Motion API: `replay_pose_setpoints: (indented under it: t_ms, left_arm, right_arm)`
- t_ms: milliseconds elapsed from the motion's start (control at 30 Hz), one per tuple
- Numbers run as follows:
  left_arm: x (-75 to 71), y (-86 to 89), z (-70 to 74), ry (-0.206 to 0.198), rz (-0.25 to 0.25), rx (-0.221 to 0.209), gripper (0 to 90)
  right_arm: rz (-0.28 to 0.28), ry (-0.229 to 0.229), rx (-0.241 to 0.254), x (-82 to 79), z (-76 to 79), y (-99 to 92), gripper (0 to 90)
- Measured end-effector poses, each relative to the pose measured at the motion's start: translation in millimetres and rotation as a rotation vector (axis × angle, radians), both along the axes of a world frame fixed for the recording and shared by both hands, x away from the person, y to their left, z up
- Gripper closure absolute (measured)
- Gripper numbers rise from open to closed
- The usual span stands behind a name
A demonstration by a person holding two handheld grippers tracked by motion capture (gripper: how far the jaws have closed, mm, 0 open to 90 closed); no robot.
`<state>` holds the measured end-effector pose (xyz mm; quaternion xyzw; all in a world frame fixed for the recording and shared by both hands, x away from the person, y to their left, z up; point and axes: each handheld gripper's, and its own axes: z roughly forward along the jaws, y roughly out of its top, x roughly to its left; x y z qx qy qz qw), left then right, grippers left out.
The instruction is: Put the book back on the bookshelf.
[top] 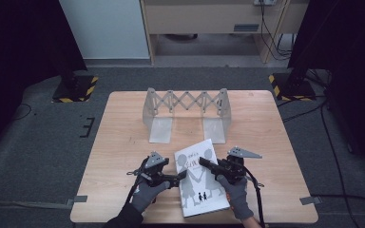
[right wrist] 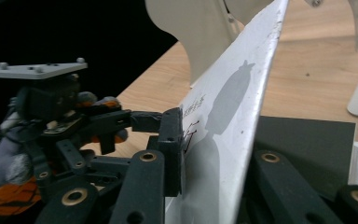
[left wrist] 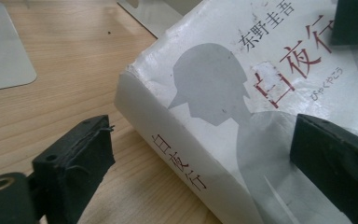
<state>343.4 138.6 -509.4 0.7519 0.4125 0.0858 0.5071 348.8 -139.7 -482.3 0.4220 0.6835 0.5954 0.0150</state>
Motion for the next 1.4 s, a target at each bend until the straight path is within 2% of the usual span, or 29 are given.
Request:
replay_pose_setpoints:
  t_ms: [33,133,167,433,500,600,633,667,700,867,900,933,1067,1133,1200,1233,1300,1333,1400]
  left_arm:
    - [-0.4,-1.0,0.2,-0.002,-0.017,-0.016,0.7]
    - [-1.2,-2.5,0.5,0.007,-0.036,-0.042,0.0]
    - [-1.8,-3.5,0.7,0.015,-0.048,-0.064,0.0]
    - [-2.0,-3.6,-0.2,0.026,-0.050,-0.096,0.0]
    - [-1.9,-3.1,-1.5,0.052,-0.048,-0.124,0.0]
    - [-2.3,-3.4,-2.7,0.057,-0.044,-0.139,0.0]
    - [-1.9,-3.0,-4.5,0.080,-0.045,-0.165,0.0]
    - [-1.9,-3.0,-4.5,0.080,-0.045,-0.165,0.0]
    - [-1.5,-2.0,-6.2,0.101,-0.052,-0.187,0.0]
    - [-0.1,0.1,-9.0,0.133,-0.074,-0.217,0.0]
    - [1.7,-0.3,-11.2,0.161,-0.118,-0.252,0.0]
    - [2.2,-0.5,-12.0,0.170,-0.129,-0.262,0.0]
    - [2.9,-0.4,-13.0,0.179,-0.125,-0.259,0.0]
    - [4.6,1.7,-12.5,0.203,-0.121,-0.245,2.7]
    - [6.0,5.0,-13.2,0.220,-0.122,-0.253,8.2]
    - [6.4,5.3,-14.2,0.220,-0.122,-0.260,9.7]
    - [6.6,5.3,-14.7,0.223,-0.119,-0.264,12.3]
    - [7.3,5.6,-14.8,0.232,-0.116,-0.270,14.0]
    - [7.1,5.3,-14.5,0.220,-0.114,-0.260,16.5]
  right_arm:
    - [0.016,-0.013,0.012,-1.3,2.6,-0.9,76.1]
    - [0.025,-0.017,0.023,-2.2,3.5,-1.4,77.1]
    - [0.037,-0.030,0.032,-3.5,4.6,-1.8,77.8]
    - [0.051,-0.049,0.053,-5.1,5.8,-4.6,78.6]
    - [0.059,-0.055,0.058,-5.5,6.4,-5.4,78.6]
    - [0.064,-0.059,0.062,-5.5,6.9,-6.1,78.6]
    - [0.069,-0.063,0.064,-5.4,7.3,-7.2,78.7]
    - [0.069,-0.063,0.064,-5.4,7.3,-7.2,78.7]
    - [0.078,-0.067,0.066,-5.4,7.9,-8.1,78.8]
    - [0.097,-0.067,0.072,-4.7,8.4,-9.0,79.0]
    - [0.125,-0.063,0.083,-3.7,8.6,-9.4,79.5]
    - [0.134,-0.063,0.087,-3.6,8.8,-9.2,79.5]
    - [0.136,-0.049,0.080,-1.8,8.4,-8.8,78.5]
    - [0.126,-0.031,0.045,1.6,6.7,-8.8,75.1]
    - [0.111,-0.036,-0.009,3.3,3.7,-8.9,69.7]
    - [0.106,-0.047,-0.021,2.8,2.3,-9.1,68.6]
    - [0.091,-0.038,-0.052,3.5,1.1,-8.7,63.6]
    - [0.085,-0.053,-0.078,3.1,0.1,-8.0,59.9]
    - [0.082,-0.059,-0.128,4.1,-2.6,-6.6,50.1]
